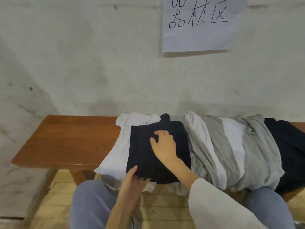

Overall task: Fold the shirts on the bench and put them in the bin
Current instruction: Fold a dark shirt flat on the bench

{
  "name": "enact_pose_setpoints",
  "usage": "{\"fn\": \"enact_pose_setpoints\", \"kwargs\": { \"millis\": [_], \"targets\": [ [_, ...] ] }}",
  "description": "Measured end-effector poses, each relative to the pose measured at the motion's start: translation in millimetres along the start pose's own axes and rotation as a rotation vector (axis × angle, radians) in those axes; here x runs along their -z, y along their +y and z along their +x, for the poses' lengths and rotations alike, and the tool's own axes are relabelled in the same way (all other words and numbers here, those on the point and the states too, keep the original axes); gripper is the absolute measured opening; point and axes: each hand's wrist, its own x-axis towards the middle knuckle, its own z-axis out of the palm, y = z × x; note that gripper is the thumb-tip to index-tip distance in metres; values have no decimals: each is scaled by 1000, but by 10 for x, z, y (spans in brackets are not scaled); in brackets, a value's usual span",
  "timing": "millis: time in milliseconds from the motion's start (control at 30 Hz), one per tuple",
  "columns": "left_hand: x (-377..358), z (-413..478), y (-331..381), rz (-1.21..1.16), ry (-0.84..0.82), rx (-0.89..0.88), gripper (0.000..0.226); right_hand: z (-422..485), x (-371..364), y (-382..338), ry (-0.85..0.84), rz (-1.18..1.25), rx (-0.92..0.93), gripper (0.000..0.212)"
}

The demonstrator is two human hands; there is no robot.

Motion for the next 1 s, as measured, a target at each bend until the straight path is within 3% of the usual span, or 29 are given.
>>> {"fn": "enact_pose_setpoints", "kwargs": {
  "millis": [67,167,333,533,633,733,833,933,1000],
  "targets": [
    [-69,37,92,168,77,-36,24,307,109,65,65,-140,55,39],
    [-179,111,236,532,162,-138,23,671,147,23,-4,-225,149,36],
    [-283,284,288,1089,225,-355,35,877,2,-46,-46,-392,203,24],
    [-154,170,247,1016,405,-545,28,872,-158,-122,259,-150,297,23],
    [-23,181,239,1028,416,-528,26,885,-278,-175,150,-201,348,25],
    [42,192,259,1033,329,-463,25,894,-354,-98,13,-290,287,30],
    [25,159,288,997,346,-466,42,793,-236,42,155,-219,302,34],
    [-99,188,362,1180,488,-664,49,539,-41,284,210,-269,273,43],
    [-237,321,366,1399,429,-837,45,354,-8,522,122,-362,212,54]
  ]
}}
